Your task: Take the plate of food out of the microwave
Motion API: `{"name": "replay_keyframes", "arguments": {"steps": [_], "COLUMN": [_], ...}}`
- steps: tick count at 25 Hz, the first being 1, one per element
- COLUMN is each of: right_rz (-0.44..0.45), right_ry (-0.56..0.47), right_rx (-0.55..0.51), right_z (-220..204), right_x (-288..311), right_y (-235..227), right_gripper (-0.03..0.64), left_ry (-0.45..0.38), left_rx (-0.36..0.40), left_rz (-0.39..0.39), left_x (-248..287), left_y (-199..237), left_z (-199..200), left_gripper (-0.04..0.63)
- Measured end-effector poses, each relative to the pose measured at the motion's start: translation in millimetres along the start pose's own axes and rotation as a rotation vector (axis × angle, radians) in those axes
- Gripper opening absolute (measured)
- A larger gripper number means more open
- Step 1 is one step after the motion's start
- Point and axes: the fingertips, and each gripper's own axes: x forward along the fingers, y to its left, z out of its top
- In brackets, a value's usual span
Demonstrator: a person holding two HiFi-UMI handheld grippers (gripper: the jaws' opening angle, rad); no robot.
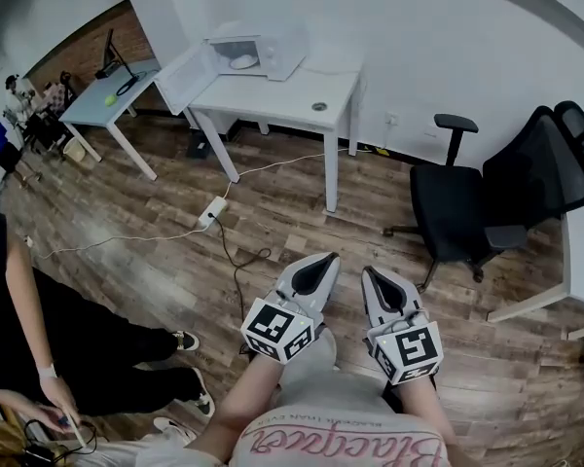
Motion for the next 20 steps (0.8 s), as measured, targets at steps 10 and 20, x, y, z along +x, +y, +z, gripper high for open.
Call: {"name": "replay_keyframes", "arguments": {"steps": [10,20], "right_rz": [0.04,0.104], "right_ry": [0.028,0.057], "right_rx": [-0.01,-0.05], "right_z": [3.4,13.9], "right_x": [73.8,144.3], "right_y": [-9.9,-8.8], "right_gripper": [0.011,0.011], "left_ry": [-0.015,-0.045], "left_rx": [-0.013,-0.034], "left_rz": [0.046,0.092], "left_x": [22.8,39.6], "left_y": [70.3,136.5], "left_z": [11.2,26.8], "left_gripper": [0.003,0.003]}}
